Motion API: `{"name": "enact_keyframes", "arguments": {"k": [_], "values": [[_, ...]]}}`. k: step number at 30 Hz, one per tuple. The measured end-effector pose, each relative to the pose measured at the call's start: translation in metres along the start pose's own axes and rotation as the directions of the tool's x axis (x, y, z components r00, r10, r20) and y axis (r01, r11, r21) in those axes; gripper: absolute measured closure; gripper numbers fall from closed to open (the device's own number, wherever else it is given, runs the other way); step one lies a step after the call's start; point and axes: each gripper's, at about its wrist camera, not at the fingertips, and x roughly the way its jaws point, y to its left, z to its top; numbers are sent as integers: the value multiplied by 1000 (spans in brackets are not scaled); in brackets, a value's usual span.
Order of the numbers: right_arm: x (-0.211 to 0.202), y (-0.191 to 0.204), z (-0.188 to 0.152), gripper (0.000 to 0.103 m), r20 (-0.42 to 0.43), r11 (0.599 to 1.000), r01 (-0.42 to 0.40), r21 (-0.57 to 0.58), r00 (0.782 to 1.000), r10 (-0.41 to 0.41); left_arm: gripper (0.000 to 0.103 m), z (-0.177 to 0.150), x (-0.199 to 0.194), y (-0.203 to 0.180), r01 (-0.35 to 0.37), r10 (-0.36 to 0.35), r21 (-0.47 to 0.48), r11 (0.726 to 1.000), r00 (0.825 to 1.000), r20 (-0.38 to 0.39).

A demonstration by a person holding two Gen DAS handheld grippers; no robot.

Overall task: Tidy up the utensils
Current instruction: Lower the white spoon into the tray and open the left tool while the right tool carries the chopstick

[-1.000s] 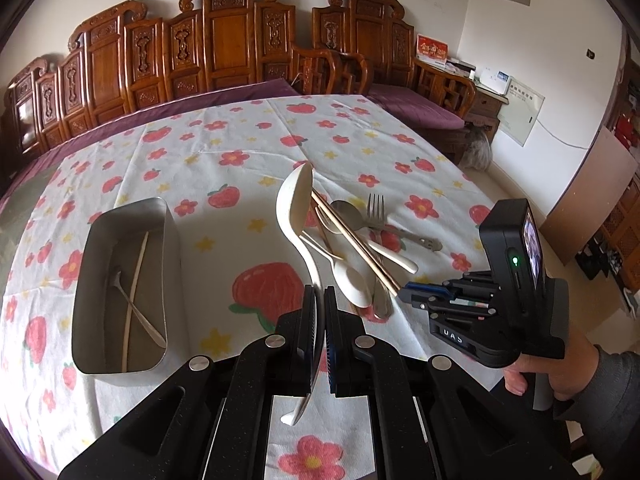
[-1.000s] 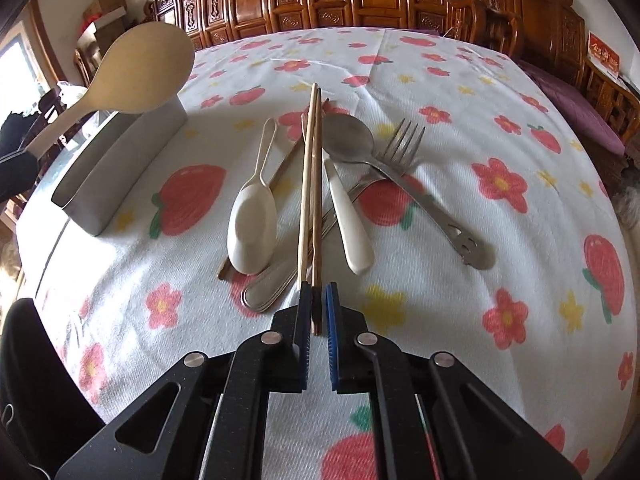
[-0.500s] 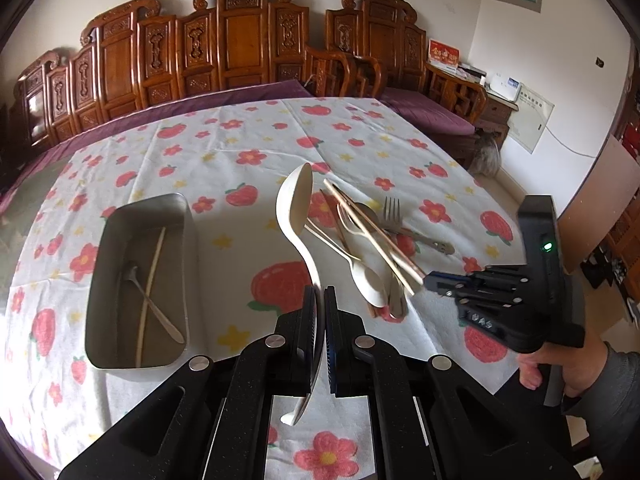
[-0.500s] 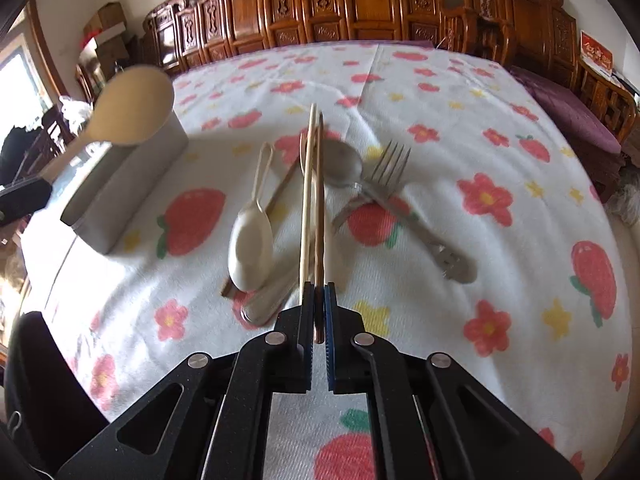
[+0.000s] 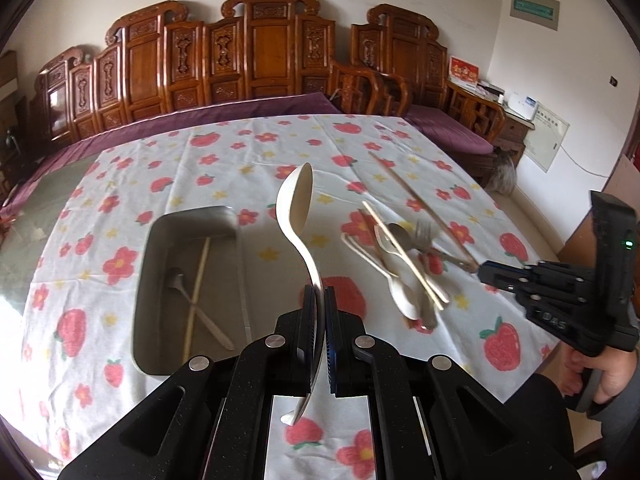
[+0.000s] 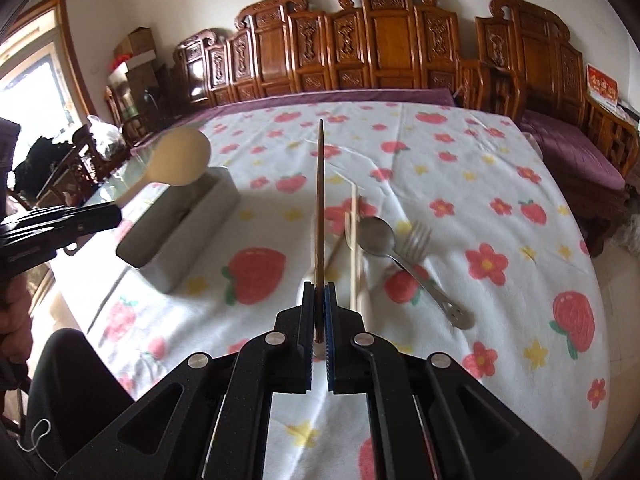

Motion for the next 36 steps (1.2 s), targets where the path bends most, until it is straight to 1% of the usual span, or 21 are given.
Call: {"name": "enact_keyframes", "arguments": {"k": [9, 17, 20, 28, 36], "values": [[-12, 29, 8, 97, 15, 999, -19, -45, 1000, 20, 99, 3, -1, 36, -57, 56, -19, 998, 998, -5], [-13, 48, 13, 97, 7, 997, -33, -72, 999, 33, 99, 5, 19, 71, -109, 107, -26, 994, 993, -54], [-10, 55, 14, 97, 2, 996, -42, -82, 999, 42, 99, 4, 30, 83, -114, 110, -46, 992, 991, -81], [11, 69, 15, 97, -33, 994, -67, -91, 997, 65, 99, -2, 69, 105, -145, 135, -57, 988, 979, -149], [26, 82, 16, 97, -59, 991, -80, -105, 995, 74, 99, -3, 89, 113, -140, 125, -75, 987, 975, -181]]}}
